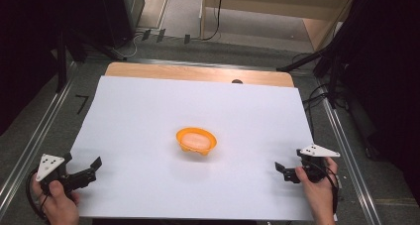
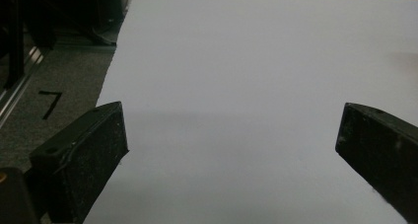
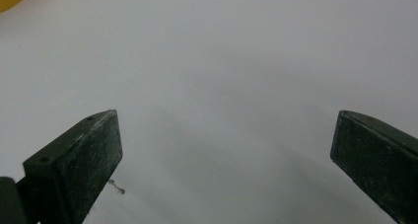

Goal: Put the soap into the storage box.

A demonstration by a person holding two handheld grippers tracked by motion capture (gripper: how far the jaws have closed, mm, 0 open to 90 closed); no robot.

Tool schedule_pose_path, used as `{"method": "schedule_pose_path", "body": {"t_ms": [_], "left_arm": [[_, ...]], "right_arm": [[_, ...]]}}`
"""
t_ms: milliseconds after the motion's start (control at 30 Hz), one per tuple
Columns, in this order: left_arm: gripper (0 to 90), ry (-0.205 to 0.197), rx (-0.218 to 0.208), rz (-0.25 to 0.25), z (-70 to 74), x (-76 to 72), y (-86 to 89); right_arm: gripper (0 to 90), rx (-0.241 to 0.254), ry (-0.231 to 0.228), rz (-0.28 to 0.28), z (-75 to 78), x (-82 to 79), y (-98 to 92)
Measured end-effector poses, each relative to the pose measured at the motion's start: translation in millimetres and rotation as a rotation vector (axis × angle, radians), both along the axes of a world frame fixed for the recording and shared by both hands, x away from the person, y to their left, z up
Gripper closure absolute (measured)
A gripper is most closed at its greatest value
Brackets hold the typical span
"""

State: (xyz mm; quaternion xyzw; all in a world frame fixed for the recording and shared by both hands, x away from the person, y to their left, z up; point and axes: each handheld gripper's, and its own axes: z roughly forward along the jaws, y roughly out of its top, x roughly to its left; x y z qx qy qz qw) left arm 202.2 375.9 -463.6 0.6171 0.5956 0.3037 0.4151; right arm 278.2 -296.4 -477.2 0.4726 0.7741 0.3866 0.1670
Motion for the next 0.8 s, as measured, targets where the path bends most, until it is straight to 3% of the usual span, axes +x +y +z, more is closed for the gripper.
{"method": "schedule_pose_path", "body": {"t_ms": [600, 800], "left_arm": [[0.0, -0.003, -0.001, -0.001, -0.1, -0.2, 0.1], [0.0, -0.002, -0.001, -0.002, -0.1, -0.1, 0.2]], "right_arm": [[0.0, 0.035, -0.032, -0.102, -9.5, -27.2, -38.2], [0.0, 0.048, -0.064, -0.123, -9.9, -35.9, -46.6]]}}
